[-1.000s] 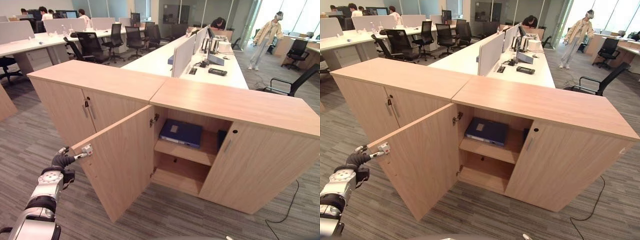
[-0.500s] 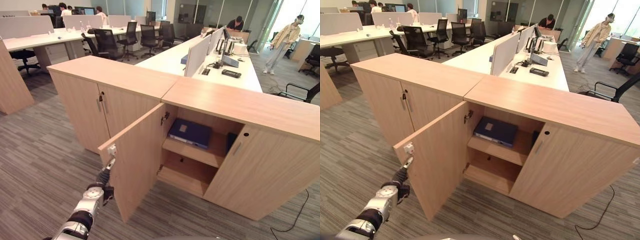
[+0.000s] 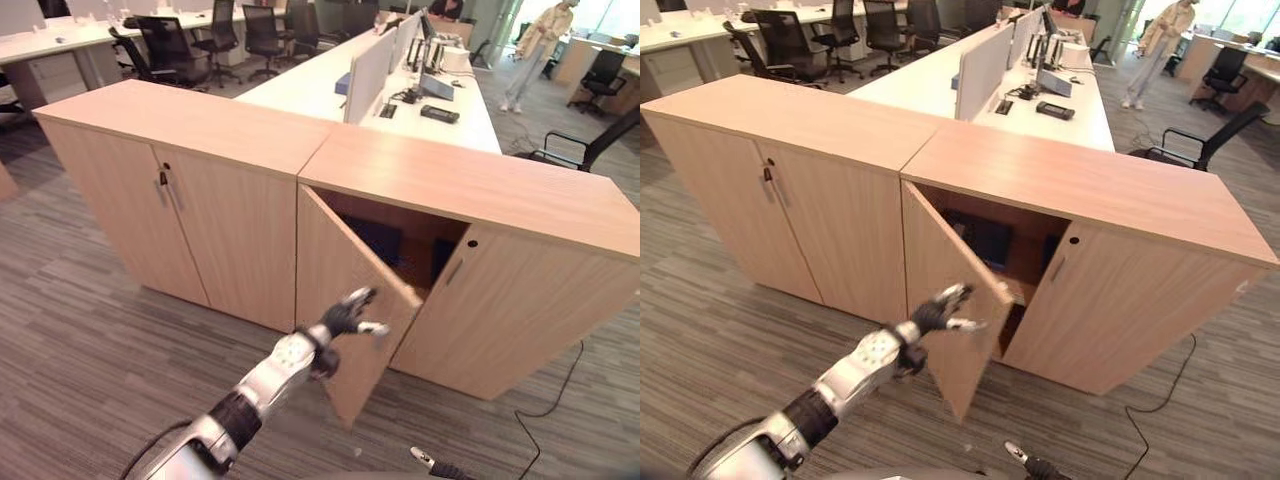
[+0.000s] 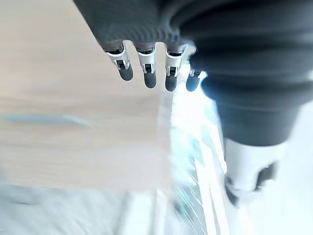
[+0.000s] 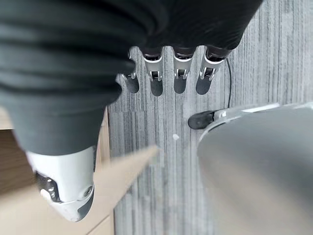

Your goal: Put the empty folder in the office cabinet

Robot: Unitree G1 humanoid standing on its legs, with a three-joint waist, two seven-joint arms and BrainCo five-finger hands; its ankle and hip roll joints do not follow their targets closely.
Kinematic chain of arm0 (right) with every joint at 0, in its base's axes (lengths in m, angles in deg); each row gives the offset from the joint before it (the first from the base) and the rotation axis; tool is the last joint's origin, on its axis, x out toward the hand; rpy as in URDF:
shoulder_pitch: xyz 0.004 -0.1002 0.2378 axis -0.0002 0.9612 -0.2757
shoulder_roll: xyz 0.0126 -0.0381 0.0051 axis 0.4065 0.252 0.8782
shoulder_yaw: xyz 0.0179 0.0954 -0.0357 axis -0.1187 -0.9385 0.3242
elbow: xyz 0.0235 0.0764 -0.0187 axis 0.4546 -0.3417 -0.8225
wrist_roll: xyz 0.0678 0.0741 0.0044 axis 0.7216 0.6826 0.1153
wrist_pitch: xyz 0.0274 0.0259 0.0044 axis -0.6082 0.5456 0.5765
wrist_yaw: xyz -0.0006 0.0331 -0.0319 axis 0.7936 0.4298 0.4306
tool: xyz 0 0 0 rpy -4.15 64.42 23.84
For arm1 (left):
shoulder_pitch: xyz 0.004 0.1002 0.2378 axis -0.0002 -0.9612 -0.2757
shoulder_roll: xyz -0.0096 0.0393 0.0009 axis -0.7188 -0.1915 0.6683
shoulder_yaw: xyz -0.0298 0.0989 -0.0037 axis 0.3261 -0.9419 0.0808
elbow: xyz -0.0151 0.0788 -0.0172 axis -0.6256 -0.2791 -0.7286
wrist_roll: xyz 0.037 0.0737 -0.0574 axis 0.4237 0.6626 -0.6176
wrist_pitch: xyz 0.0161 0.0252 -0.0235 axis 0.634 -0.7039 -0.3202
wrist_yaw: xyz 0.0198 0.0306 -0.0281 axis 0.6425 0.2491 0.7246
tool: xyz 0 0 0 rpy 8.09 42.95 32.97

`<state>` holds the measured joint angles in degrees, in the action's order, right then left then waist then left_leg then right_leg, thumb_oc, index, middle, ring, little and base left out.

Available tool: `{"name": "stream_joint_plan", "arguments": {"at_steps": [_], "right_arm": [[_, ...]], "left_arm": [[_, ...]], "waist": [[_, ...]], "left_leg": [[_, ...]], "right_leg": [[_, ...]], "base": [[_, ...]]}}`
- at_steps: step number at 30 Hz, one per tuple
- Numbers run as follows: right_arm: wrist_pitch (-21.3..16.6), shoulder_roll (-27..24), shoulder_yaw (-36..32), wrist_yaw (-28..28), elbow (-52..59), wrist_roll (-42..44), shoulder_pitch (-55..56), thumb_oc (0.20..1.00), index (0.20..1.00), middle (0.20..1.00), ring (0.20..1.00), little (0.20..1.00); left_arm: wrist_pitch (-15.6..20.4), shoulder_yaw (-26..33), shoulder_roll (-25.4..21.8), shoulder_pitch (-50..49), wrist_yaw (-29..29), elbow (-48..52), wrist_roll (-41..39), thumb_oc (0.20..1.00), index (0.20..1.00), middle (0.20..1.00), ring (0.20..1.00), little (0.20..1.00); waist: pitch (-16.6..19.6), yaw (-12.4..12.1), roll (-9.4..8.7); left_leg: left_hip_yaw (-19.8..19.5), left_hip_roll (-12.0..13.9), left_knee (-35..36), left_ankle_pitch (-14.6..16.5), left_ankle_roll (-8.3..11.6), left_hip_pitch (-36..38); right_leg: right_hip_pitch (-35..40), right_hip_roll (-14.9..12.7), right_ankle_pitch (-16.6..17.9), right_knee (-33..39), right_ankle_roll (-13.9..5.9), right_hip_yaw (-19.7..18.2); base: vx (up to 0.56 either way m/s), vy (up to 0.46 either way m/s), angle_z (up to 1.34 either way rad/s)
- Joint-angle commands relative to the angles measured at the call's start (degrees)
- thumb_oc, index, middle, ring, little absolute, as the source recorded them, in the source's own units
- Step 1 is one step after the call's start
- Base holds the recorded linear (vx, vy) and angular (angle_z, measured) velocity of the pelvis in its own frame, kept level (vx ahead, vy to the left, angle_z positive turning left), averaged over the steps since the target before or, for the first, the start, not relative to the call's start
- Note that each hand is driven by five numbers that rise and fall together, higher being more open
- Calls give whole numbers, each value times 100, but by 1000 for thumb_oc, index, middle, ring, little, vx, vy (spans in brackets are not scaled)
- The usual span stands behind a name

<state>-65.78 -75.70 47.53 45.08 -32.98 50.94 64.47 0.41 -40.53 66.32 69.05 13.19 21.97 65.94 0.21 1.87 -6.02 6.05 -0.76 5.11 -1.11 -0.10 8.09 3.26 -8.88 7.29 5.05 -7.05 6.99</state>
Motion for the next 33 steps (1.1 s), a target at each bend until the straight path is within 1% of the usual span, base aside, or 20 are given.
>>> {"name": "stream_joint_plan", "arguments": {"at_steps": [1,5,8,12,13,14,15,19,20,21,22,24,25,26,27,28,29,30,32,33], "right_arm": [[-141,-45,121,-24,-405,329,-453,1000,1000,1000,1000,1000],[-155,-33,201,-19,-433,401,-480,1000,1000,1000,1000,1000],[-156,-29,215,-16,-441,409,-484,1000,1000,1000,1000,1000],[-157,-40,225,-9,-437,414,-448,1000,1000,1000,1000,1000],[-158,-59,206,-3,-457,372,-429,1000,1000,1000,1000,1000],[-141,-138,77,38,-543,208,-326,1000,1000,1000,1000,1000],[-141,-132,82,38,-542,207,-322,1000,1000,1000,1000,1000],[-110,-168,-50,195,-581,123,-113,1000,1000,1000,1000,1000],[-102,-158,-81,320,-561,84,18,1000,1000,1000,1000,1000],[-102,-145,-166,400,-522,103,70,1000,1000,1000,1000,1000],[-102,-142,-154,400,-520,104,77,1000,1000,1000,1000,1000],[-131,-156,-271,443,-527,155,109,1000,1000,1000,1000,1000],[-143,-142,-421,439,-602,207,113,1000,1000,1000,1000,1000],[-143,-142,-421,439,-602,207,113,1000,1000,1000,1000,1000],[-150,-152,-461,427,-629,227,117,1000,1000,1000,1000,1000],[-159,-167,-558,402,-664,254,111,1000,1000,1000,1000,1000],[-180,-171,-707,357,-697,285,141,1000,1000,1000,1000,1000],[-189,-159,-777,351,-687,301,167,1000,1000,1000,1000,1000],[-212,-133,-806,314,-658,336,201,1000,1000,1000,1000,1000],[-226,-124,-801,299,-635,355,210,1000,1000,1000,1000,1000]], "left_arm": [[398,-58,454,723,-224,-236,-188,1000,1000,1000,1000,1000],[401,-430,449,962,-456,277,-59,1000,1000,1000,1000,1000],[403,-462,439,986,-471,255,2,1000,1000,1000,1000,1000],[444,-428,411,933,-351,-401,496,1000,1000,1000,1000,1000],[446,-410,328,873,-359,-581,683,1000,1000,1000,1000,1000],[353,-292,-265,403,-805,-46,87,1000,1000,1000,1000,1000],[339,-287,-283,393,-808,-23,80,1000,1000,1000,1000,1000],[296,132,-1118,-305,-1203,1108,-1083,1000,1000,1000,1000,1000],[160,506,-1516,-1010,-1512,1510,-2005,1000,1000,1000,1000,1000],[207,902,-1740,-1583,-1551,1611,-2291,1000,1000,1000,1000,1000],[199,915,-1751,-1605,-1549,1631,-2293,1000,1000,1000,1000,1000],[262,1307,-1919,-2219,-1508,1608,-2324,1000,1000,1000,1000,1000],[336,1804,-1897,-2900,-1345,1378,-2191,1000,1000,1000,1000,1000],[336,1804,-1897,-2900,-1345,1378,-2191,1000,1000,1000,1000,1000],[338,1994,-1812,-3147,-1245,1234,-2079,1000,1000,1000,1000,1000],[368,2261,-1670,-3386,-1061,977,-1877,1000,1000,1000,1000,1000],[338,2721,-1363,-3906,-784,528,-1526,1000,1000,1000,1000,1000],[324,2926,-1197,-4127,-726,218,-1304,1000,1000,1000,1000,1000],[378,3143,-961,-4150,-572,-741,-704,1000,1000,1000,1000,1000],[474,3212,-884,-4045,-466,-1285,-399,1000,1000,1000,1000,1000]], "waist": [[26,-15,164],[-18,9,193],[-24,15,201],[-26,63,241],[-17,72,252],[17,50,310],[21,53,306],[59,-9,359],[77,-57,370],[79,-123,378],[86,-114,376],[78,-179,379],[64,-285,376],[64,-285,376],[67,-303,374],[59,-349,367],[37,-437,352],[29,-483,342],[38,-506,344],[39,-503,345]], "left_leg": [[-422,-234,-37,587,-181,-30],[-426,-247,-44,593,-192,-26],[-425,-248,-46,596,-194,-21],[-403,-248,-55,611,-185,-4],[-396,-241,-58,614,-179,-6],[-379,-235,-49,627,-171,7],[-378,-235,-48,628,-171,8],[-363,-220,-31,680,-158,94],[-344,-206,-22,693,-149,145],[-341,-200,-20,697,-149,159],[-340,-200,-19,698,-149,161],[-351,-201,-24,686,-149,159],[-374,-203,-30,668,-148,140],[-374,-203,-30,668,-148,140],[-395,-202,-31,665,-148,136],[-420,-204,-37,655,-150,122],[-473,-211,-43,630,-157,98],[-491,-211,-46,620,-160,85],[-525,-201,-46,602,-157,62],[-533,-201,-48,596,-152,52]], "right_leg": [[248,246,-513,-22,-175,256],[246,244,-515,-42,-172,254],[243,246,-517,-43,-170,250],[238,250,-534,-43,-162,239],[239,251,-542,-41,-158,248],[264,247,-553,-25,-163,275],[265,248,-553,-24,-163,274],[351,256,-587,-9,-177,286],[396,258,-596,-5,-167,284],[414,263,-598,-5,-161,275],[416,263,-599,-5,-161,274],[421,261,-592,-5,-153,277],[427,256,-586,-5,-142,302],[427,256,-586,-5,-142,302],[431,258,-588,-5,-138,318],[429,258,-593,-5,-130,334],[435,264,-597,-5,-109,375],[434,267,-603,-5,-101,395],[420,277,-626,-5,-89,433],[417,279,-633,-5,-86,447]], "base": [[-2,-6,-4],[-1,-2,-1],[0,0,0],[0,0,0],[42,-10,-1],[41,-6,-1],[46,2,-7],[55,2,2],[46,-17,-4],[41,-17,-11],[23,-6,-13],[3,1,-4],[0,0,0],[0,0,0],[-16,0,7],[-36,-4,12],[-40,-9,11],[-31,-14,5],[-12,-10,15],[-14,-10,31]]}}
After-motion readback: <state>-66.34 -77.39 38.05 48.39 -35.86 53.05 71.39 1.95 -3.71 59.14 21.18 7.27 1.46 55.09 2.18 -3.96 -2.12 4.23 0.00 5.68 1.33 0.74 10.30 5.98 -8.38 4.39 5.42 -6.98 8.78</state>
